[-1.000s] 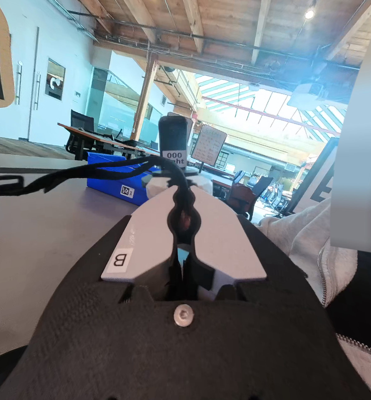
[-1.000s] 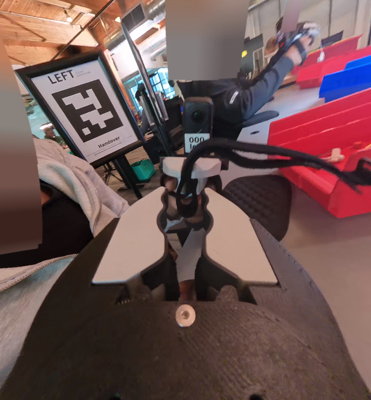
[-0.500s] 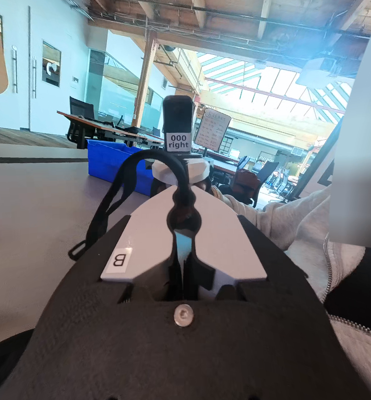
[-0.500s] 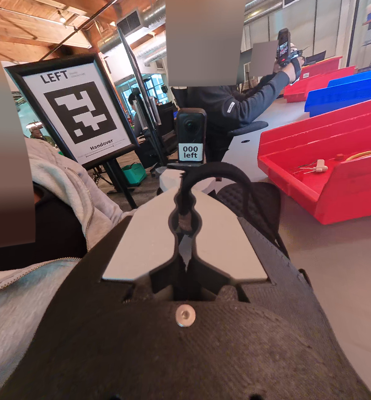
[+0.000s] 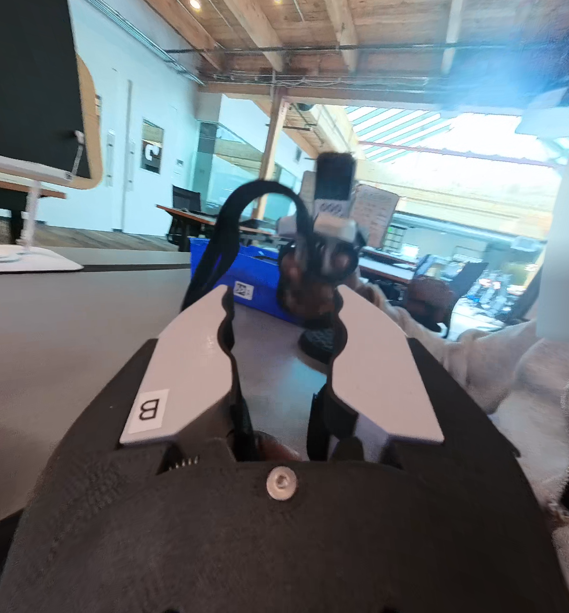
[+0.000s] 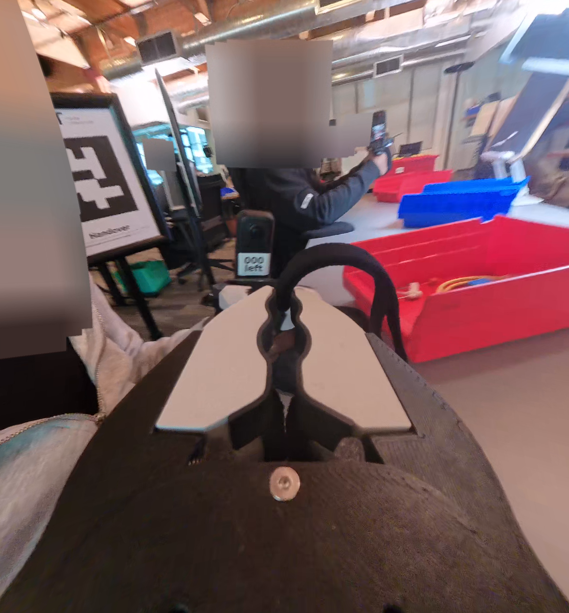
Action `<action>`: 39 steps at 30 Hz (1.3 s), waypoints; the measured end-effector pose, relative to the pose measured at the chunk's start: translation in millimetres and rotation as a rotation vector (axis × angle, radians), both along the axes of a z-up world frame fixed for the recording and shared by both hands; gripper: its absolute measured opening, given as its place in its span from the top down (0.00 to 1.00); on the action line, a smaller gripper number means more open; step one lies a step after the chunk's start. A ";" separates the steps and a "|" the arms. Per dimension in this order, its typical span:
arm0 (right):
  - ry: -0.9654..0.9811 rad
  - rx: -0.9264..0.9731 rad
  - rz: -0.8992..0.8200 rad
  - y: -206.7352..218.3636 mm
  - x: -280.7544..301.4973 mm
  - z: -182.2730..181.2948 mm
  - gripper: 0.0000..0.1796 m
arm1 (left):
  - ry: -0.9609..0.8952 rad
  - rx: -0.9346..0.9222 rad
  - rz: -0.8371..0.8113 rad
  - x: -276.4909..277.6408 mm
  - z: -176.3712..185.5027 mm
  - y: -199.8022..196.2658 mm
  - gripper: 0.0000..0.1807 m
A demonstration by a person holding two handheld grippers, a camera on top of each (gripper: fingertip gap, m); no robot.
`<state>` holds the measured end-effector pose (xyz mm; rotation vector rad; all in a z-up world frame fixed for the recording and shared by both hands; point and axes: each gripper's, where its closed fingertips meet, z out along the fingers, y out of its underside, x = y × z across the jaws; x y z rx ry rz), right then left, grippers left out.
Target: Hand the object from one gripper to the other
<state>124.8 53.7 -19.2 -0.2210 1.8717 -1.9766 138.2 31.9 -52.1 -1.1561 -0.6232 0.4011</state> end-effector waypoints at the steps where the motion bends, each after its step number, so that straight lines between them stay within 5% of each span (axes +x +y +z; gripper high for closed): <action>1: 0.047 -0.008 -0.041 7.0 -6.4 8.7 0.96 | 0.005 -0.019 0.031 -0.4 -2.4 -3.8 0.66; 9: 0.585 0.111 -0.655 117.9 -103.1 68.0 0.96 | 0.055 -0.015 0.127 4.0 5.5 -26.1 0.61; 15: 0.442 0.324 -0.734 190.7 -180.5 90.7 0.95 | 0.079 -0.025 0.161 7.3 11.1 -33.2 0.62; 20: 0.341 0.271 -0.743 230.0 -233.5 103.6 0.96 | 0.067 0.057 0.133 11.6 17.6 -39.6 0.65; 23: 0.211 0.240 -0.716 251.7 -249.9 80.8 0.96 | 0.070 0.049 0.150 12.2 16.2 -46.2 0.65; 30: -0.365 0.578 -0.826 319.4 -276.9 -52.5 0.94 | 0.160 -0.025 0.260 18.9 22.1 -67.5 0.65; 34: -0.376 0.637 -0.924 332.3 -273.6 -59.1 0.92 | 0.165 -0.126 0.338 21.2 20.4 -80.7 0.64; 39: -0.298 1.011 -0.973 351.5 -248.2 -85.4 0.97 | 0.161 -0.159 0.374 26.6 22.3 -93.3 0.64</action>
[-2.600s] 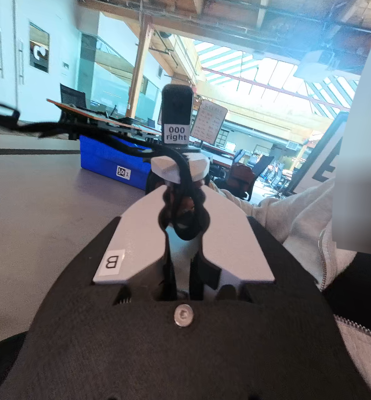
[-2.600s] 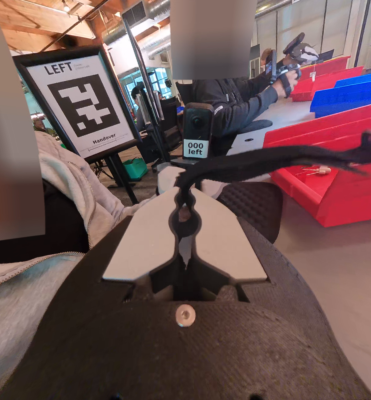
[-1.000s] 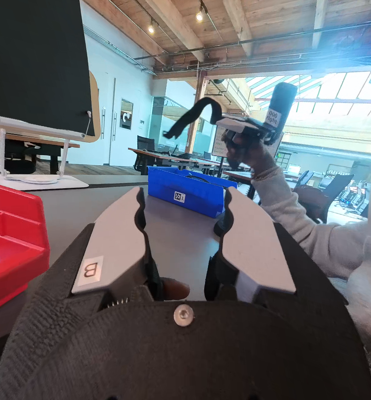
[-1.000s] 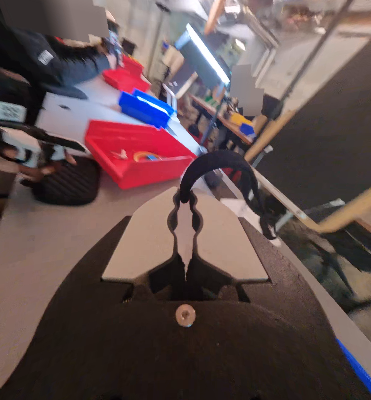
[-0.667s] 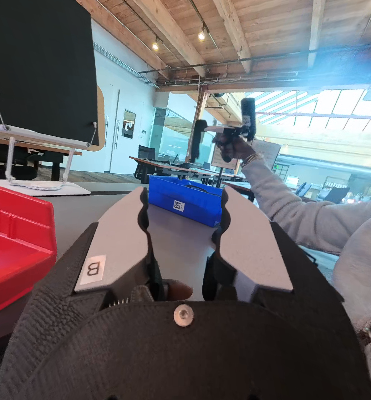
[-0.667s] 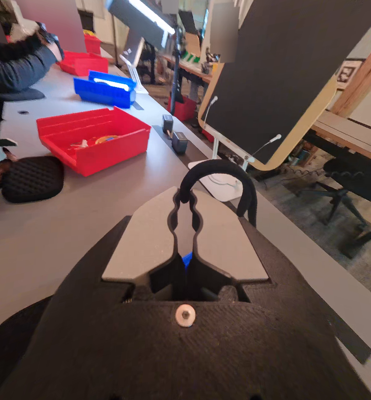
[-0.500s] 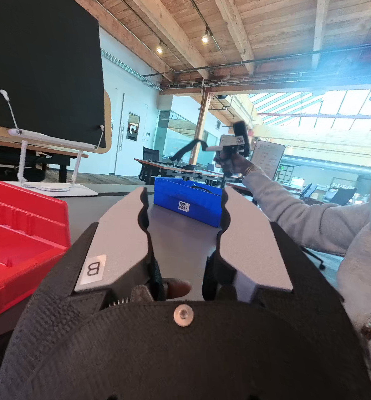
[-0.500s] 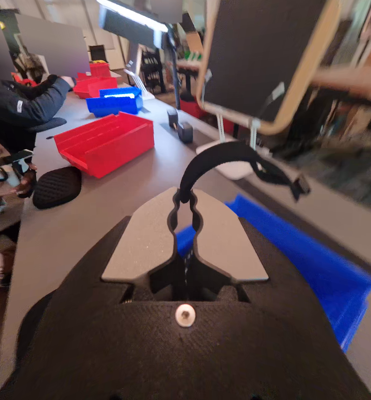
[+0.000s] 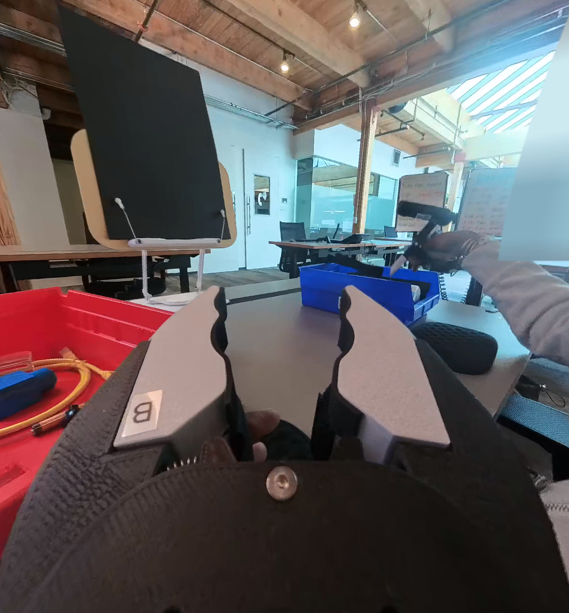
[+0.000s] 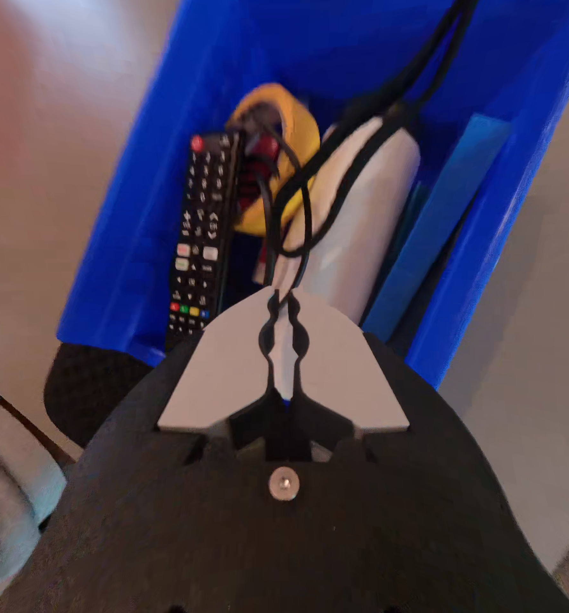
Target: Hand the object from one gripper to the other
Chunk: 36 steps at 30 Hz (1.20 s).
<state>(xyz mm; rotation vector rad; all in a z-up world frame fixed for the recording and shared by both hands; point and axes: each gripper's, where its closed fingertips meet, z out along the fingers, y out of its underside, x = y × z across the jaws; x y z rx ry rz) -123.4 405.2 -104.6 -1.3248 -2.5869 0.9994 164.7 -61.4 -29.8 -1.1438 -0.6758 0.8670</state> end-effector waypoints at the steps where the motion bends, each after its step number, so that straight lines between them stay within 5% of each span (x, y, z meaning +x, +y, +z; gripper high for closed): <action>1: -0.024 0.047 0.007 3.3 5.5 -4.1 0.97 | 0.006 0.017 0.003 1.0 1.9 -2.9 0.64; 6: -0.064 0.185 0.002 20.1 19.7 -12.5 0.96 | 0.014 0.045 0.024 3.2 3.9 -12.6 0.64; 10: 0.165 0.095 -0.007 4.9 -8.3 11.9 0.76 | 0.014 0.043 0.024 3.0 3.6 -12.4 0.64; 14: 0.306 0.035 -0.052 -5.2 -30.1 22.3 0.73 | 0.009 0.053 0.018 1.8 2.4 -11.5 0.64; 19: 0.305 0.076 -0.058 -3.9 -32.0 9.3 0.96 | 0.005 0.054 0.032 1.9 1.5 -16.3 0.64; 23: 0.262 0.190 -0.106 19.1 -19.0 4.8 0.97 | 0.005 0.059 0.050 2.8 0.8 -22.5 0.64; 30: 0.283 0.353 -0.224 52.6 -11.4 2.8 0.74 | -0.010 0.065 0.090 4.1 0.1 -33.3 0.64; 33: 0.570 0.171 -0.259 26.6 -17.2 47.7 0.63 | -0.038 0.045 0.134 3.0 -2.4 -40.6 0.64; 36: 0.857 -0.245 -0.112 -42.4 9.4 104.8 0.52 | -0.083 0.048 0.163 1.2 -7.9 -48.0 0.64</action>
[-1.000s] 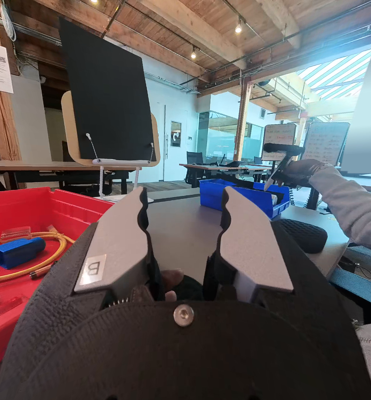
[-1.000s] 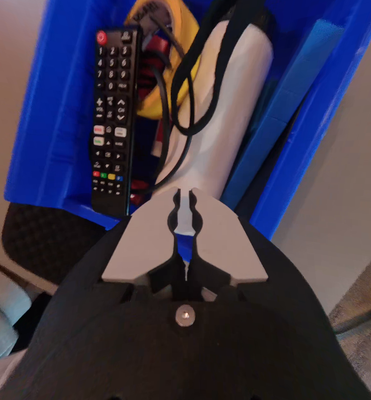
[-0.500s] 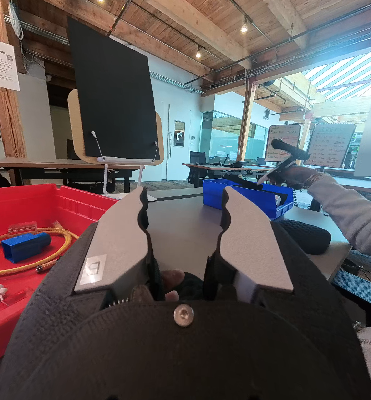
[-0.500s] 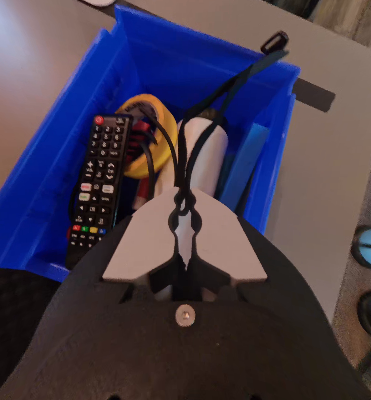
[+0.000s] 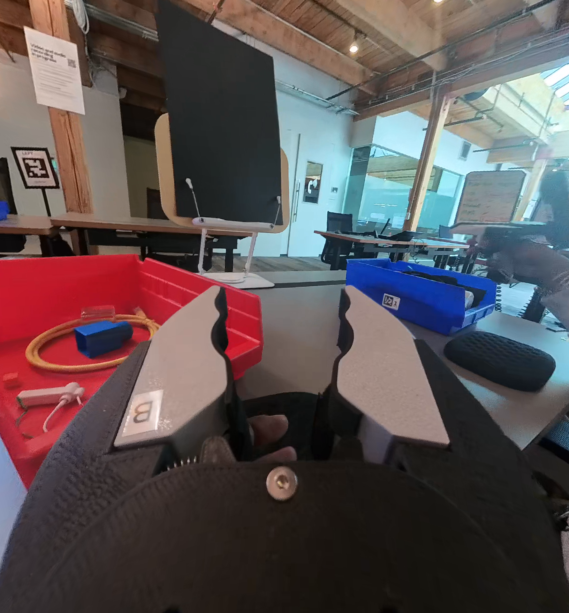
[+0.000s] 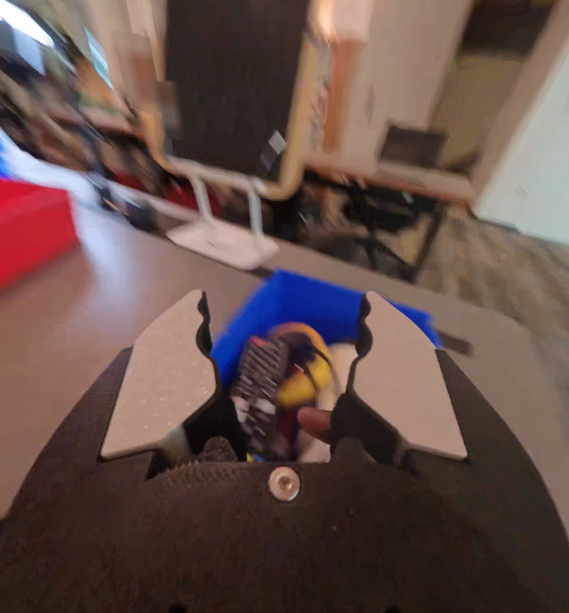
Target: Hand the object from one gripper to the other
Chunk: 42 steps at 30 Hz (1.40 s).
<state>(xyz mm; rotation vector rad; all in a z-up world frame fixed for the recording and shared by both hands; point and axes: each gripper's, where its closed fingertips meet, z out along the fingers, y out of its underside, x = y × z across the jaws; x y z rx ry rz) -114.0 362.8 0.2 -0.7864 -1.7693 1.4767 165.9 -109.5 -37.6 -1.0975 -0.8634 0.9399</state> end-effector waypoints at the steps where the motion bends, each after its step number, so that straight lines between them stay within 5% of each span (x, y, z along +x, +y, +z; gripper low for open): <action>1: 0.059 -0.082 0.089 -22.1 13.8 12.5 0.50 | -0.008 0.011 0.002 -0.2 -1.0 -1.6 0.64; 5: -0.017 -0.094 0.324 -98.2 55.6 -1.4 0.48 | -0.013 0.046 -0.012 -0.7 -1.8 -0.6 0.64; 11: -0.261 0.094 0.592 -202.2 119.8 -70.3 0.26 | -0.061 0.008 -0.027 -5.3 -9.9 7.3 0.64; 18: -0.578 0.443 0.662 -279.0 145.7 -188.9 0.19 | -0.065 -0.004 -0.057 -6.4 -11.2 17.8 0.64; 25: -0.499 0.481 0.445 -285.3 119.1 -201.9 0.19 | -0.190 -0.089 -0.081 -15.9 -35.2 33.7 0.64; 30: -0.520 0.411 0.299 -273.3 100.3 -198.7 0.33 | -0.229 -0.112 -0.147 -16.8 -42.1 51.7 0.64; 37: -0.570 0.416 0.295 -271.7 91.9 -203.6 0.23 | -0.245 -0.073 -0.186 -27.4 -39.7 70.4 0.64; 42: -0.575 0.418 0.278 -268.6 90.6 -204.4 0.20 | -0.351 -0.155 -0.373 -57.3 -49.7 142.8 0.64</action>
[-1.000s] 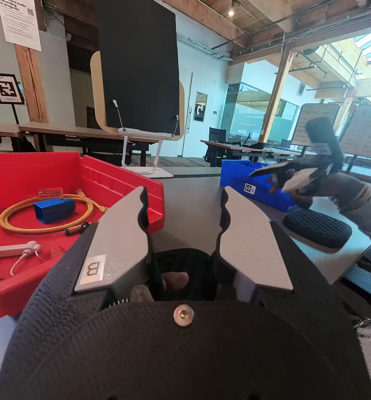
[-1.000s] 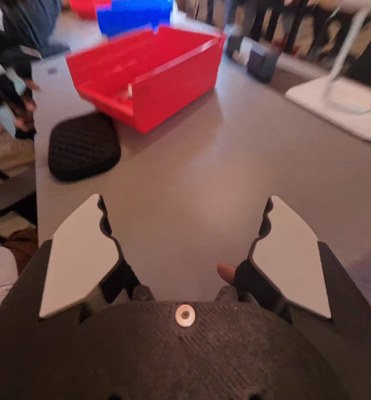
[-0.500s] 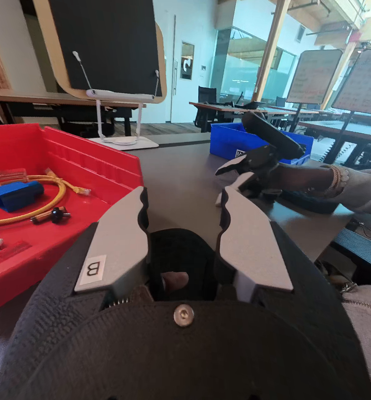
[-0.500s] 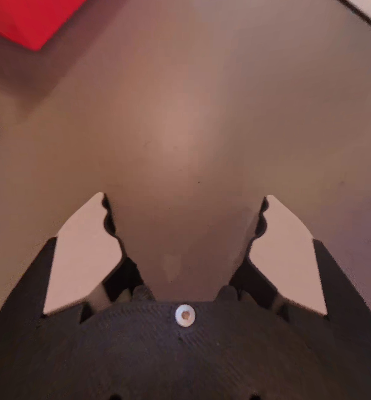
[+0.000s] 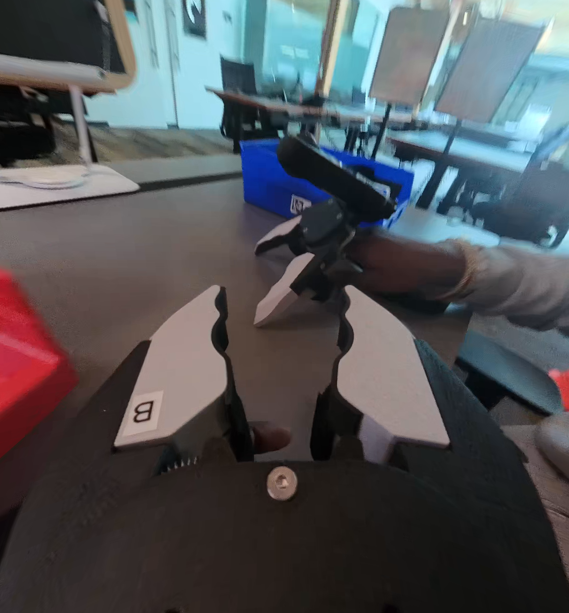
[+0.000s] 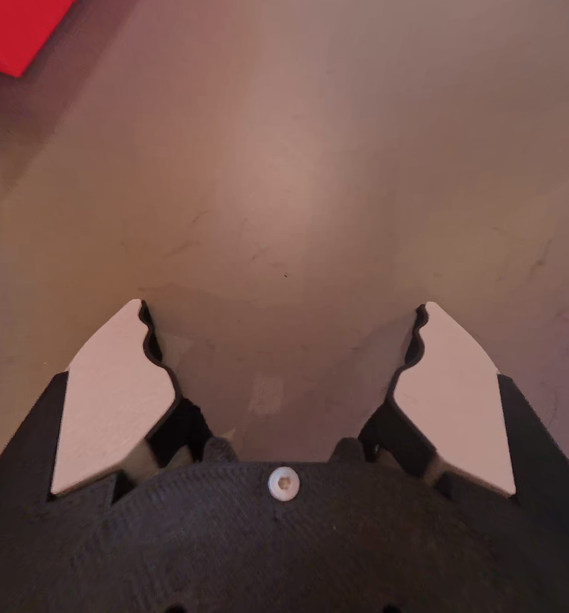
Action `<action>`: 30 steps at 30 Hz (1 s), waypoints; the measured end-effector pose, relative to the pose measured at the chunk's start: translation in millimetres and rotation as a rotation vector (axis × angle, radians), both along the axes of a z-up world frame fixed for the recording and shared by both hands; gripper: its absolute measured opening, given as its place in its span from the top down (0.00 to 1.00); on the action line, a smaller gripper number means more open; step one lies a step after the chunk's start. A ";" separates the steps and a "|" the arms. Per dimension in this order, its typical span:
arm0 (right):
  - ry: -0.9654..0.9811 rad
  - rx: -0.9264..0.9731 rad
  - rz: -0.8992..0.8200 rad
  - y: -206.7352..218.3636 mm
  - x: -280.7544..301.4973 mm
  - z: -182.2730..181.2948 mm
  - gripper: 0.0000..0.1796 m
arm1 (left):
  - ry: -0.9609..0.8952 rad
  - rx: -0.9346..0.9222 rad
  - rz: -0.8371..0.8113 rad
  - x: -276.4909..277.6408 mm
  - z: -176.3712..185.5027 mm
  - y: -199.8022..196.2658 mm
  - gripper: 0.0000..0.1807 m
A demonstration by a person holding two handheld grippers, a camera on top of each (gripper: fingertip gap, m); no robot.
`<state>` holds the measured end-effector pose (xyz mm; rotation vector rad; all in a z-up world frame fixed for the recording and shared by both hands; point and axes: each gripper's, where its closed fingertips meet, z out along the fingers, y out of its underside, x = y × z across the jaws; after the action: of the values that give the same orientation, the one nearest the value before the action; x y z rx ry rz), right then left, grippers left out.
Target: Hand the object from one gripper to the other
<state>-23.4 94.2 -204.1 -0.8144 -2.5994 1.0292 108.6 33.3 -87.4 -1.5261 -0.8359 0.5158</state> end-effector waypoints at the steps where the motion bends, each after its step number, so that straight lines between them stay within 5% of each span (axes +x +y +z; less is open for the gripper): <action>1: 0.002 -0.001 0.003 -0.4 0.3 0.3 0.20 | -0.007 -0.056 -0.024 -8.1 -5.9 15.1 0.65; 8: -0.006 0.001 -0.005 0.7 -0.7 -0.6 0.19 | -0.106 -0.365 -0.209 -48.8 -51.4 95.6 0.74; 14: -0.003 0.000 0.006 1.0 0.4 -0.4 0.19 | -0.088 -0.477 -0.143 -55.3 -50.8 96.3 0.81; 30: -0.002 0.000 0.085 -3.4 21.4 -0.3 0.19 | -0.159 -0.500 -0.122 -41.6 -60.3 96.8 0.77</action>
<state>-2.0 90.7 -204.4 -0.7109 -2.6565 1.0511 67.0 130.2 -147.6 -2.0864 -0.7610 0.5434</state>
